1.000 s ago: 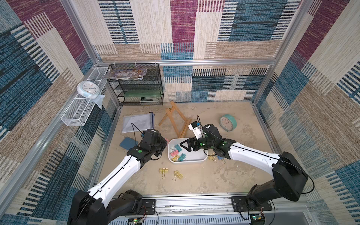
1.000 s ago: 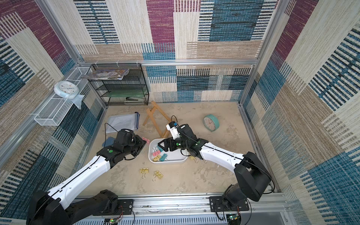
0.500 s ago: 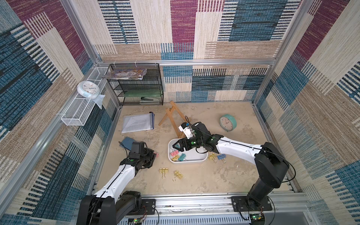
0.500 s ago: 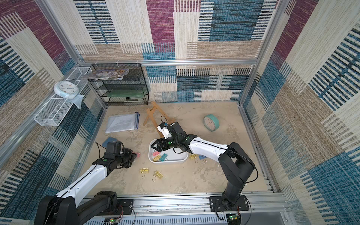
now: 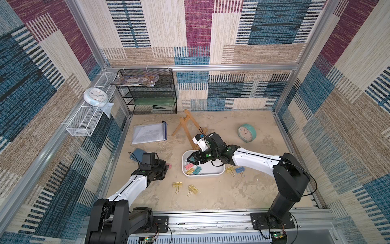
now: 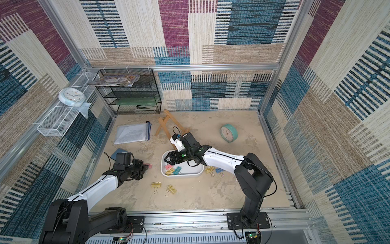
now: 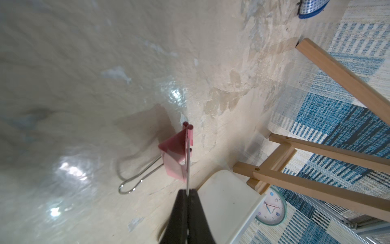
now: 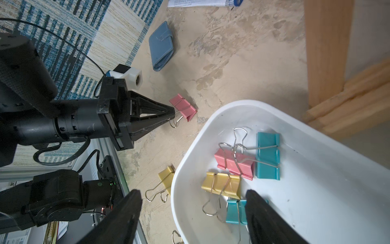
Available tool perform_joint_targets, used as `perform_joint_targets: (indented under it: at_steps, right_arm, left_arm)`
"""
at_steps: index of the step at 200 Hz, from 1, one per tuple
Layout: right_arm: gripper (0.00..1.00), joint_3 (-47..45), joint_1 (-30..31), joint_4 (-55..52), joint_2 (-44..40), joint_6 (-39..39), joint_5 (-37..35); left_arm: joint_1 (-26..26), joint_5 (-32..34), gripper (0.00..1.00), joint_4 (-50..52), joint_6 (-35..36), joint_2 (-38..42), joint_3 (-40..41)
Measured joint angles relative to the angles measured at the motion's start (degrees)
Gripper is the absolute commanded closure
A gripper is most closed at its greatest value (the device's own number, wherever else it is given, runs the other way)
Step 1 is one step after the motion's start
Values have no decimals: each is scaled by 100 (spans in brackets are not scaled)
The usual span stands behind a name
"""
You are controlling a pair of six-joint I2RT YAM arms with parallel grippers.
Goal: Take out the binder clips from the storage box
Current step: Place the binder clip at the center of the board, then pick up the binder clip from the storage box.
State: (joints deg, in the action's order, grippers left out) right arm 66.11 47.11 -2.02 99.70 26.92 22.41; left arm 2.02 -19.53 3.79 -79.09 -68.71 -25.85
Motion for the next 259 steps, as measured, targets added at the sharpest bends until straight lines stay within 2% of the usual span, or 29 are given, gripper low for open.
perform_joint_targets:
  at_steps: [15,47,87,133,158,189,220,259]
  right_arm:
    - [19,15,0,-61,0,-57,-109]
    - [22,42,0,-245,0,-188,-332]
    - [36,201,0,-503,129,-382,-597]
    - [50,494,24,-903,402,-680,-960]
    - [52,748,85,-1115,612,-852,-1196]
    - [54,1016,199,-1281,879,-1029,-1397]
    - [57,1204,334,-1397,1086,-1150,-1644]
    - [60,1373,422,-1530,1329,-1241,-1899]
  left_arm:
    - [0,37,75,57,0,33,-7]
    - [0,280,64,426,26,415,-4]
    - [2,557,60,1003,140,905,-57]
    - [79,721,60,1757,667,1207,-754]
    - [407,743,60,2044,1034,1147,-1239]
    - [1069,898,59,2210,1353,940,-1556]
    - [1626,1021,58,2199,1497,614,-1639]
    - [1945,1106,58,2114,1495,398,-1580]
